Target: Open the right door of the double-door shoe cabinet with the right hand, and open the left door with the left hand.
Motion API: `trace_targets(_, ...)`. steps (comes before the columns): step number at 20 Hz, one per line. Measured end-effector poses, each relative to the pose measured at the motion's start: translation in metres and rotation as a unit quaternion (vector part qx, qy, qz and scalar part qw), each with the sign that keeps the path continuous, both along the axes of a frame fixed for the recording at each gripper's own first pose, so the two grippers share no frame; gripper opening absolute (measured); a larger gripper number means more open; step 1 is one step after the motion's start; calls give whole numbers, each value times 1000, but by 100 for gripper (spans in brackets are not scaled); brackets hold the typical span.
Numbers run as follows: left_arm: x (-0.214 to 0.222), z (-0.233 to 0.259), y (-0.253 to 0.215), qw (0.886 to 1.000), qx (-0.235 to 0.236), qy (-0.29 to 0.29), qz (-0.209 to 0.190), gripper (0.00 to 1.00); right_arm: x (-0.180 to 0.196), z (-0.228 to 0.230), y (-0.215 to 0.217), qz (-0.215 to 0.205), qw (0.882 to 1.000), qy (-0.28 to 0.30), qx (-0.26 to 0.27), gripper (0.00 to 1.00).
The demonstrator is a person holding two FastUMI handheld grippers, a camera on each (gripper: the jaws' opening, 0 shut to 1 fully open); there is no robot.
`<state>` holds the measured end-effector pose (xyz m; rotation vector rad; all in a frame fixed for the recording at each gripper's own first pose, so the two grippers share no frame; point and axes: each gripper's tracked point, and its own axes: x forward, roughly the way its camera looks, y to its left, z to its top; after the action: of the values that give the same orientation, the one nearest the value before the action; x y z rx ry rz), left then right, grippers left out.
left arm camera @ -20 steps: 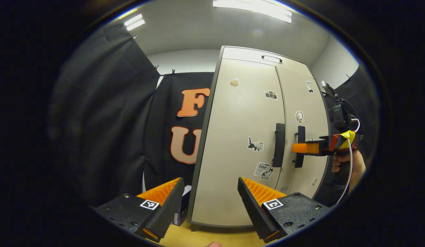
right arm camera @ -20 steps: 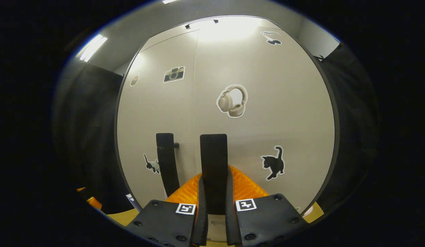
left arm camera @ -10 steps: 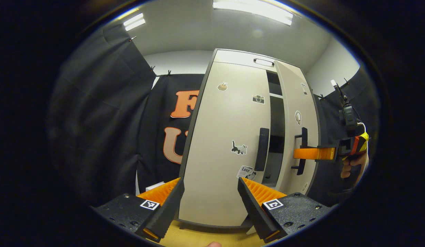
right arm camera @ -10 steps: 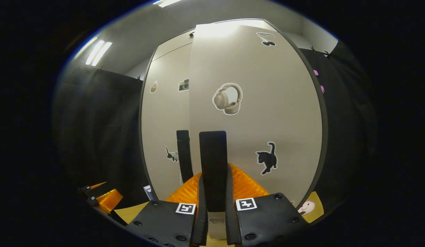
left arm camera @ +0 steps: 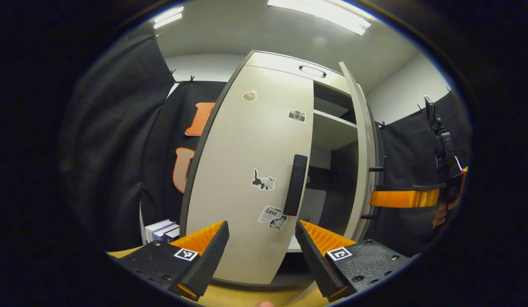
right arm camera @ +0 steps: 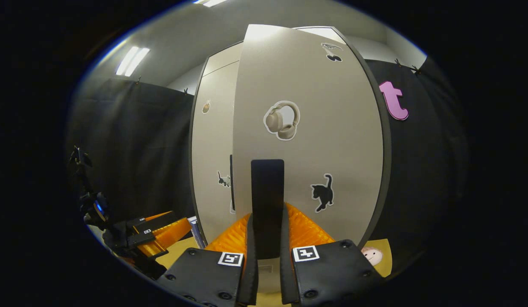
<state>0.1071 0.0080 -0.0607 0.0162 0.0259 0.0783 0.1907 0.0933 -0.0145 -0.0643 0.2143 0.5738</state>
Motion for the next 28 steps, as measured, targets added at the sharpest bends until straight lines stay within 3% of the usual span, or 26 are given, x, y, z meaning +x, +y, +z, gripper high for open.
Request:
trace_targets(9, 35, -3, -13, 1000, 8, -10, -22, 94, -19, 8, -27, 6, 1000, 4, -6, 29)
trace_targets(17, 32, -11, -14, 1000, 17, 5, -25, 94, -30, 13, -65, 3, 1000, 0, 5, 29)
trace_targets(21, 16, -22, -12, 999, 19, 17, -24, 94, -33, 17, -78, -21, 999, -10, 22, 28)
trace_targets(28, 5, -38, -7, 999, 8, 39, -4, 94, -29, 19, -109, -68, 998, -14, 8, 27)
